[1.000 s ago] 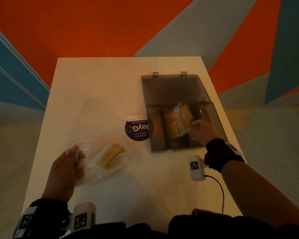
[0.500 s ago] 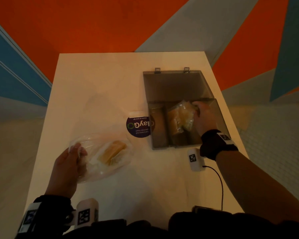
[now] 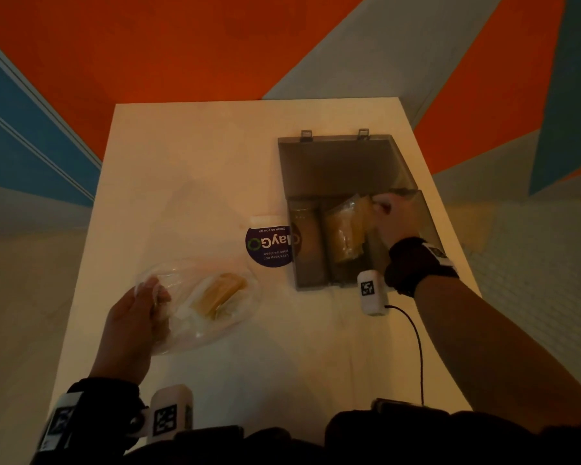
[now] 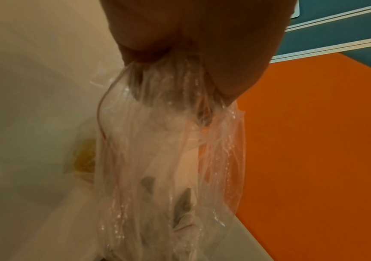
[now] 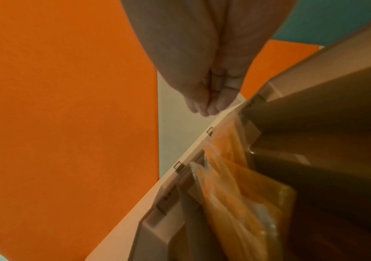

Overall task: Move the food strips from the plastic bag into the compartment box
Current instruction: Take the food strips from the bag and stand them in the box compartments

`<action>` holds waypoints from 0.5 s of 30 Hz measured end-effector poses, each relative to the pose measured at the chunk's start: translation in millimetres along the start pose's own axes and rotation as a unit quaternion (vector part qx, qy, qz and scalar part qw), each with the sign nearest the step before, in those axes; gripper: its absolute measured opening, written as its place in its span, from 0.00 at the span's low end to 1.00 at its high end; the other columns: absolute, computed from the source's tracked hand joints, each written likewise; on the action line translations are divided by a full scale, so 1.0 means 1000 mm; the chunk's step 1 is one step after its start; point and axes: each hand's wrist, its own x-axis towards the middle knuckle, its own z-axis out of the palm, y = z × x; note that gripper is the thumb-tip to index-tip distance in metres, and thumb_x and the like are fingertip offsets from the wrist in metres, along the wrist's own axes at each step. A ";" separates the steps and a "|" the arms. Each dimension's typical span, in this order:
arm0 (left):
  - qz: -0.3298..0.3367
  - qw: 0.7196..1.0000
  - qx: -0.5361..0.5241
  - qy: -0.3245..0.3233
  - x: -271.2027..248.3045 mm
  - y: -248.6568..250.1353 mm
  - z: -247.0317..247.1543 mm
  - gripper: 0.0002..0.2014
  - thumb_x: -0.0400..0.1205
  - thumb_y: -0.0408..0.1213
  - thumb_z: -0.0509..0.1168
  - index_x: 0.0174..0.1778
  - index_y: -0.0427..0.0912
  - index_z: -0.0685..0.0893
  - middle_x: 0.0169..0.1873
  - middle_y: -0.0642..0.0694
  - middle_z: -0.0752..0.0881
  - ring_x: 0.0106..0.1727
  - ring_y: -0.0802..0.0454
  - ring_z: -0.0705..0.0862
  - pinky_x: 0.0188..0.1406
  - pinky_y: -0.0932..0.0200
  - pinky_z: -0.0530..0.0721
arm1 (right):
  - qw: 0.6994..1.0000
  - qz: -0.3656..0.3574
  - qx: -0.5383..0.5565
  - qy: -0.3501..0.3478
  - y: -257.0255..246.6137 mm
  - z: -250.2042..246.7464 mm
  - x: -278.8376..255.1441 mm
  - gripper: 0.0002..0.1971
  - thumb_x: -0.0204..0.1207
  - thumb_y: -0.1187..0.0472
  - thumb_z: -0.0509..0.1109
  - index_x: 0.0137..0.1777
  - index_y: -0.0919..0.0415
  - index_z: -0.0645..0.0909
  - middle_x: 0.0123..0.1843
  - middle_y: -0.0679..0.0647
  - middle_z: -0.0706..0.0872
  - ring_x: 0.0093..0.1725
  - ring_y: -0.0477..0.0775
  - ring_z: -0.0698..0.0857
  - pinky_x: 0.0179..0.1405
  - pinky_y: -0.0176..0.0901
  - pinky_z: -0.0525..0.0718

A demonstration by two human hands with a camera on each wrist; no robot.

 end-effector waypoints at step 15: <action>0.007 1.000 -0.013 0.001 -0.003 -0.002 -0.001 0.18 0.86 0.43 0.55 0.30 0.48 0.79 0.28 0.44 0.66 0.15 0.57 0.61 0.17 0.67 0.57 | 0.998 0.009 -0.036 -0.045 -0.002 0.021 0.010 0.14 0.83 0.58 0.62 0.59 0.66 0.83 0.51 0.59 0.84 0.53 0.57 0.82 0.51 0.42 0.75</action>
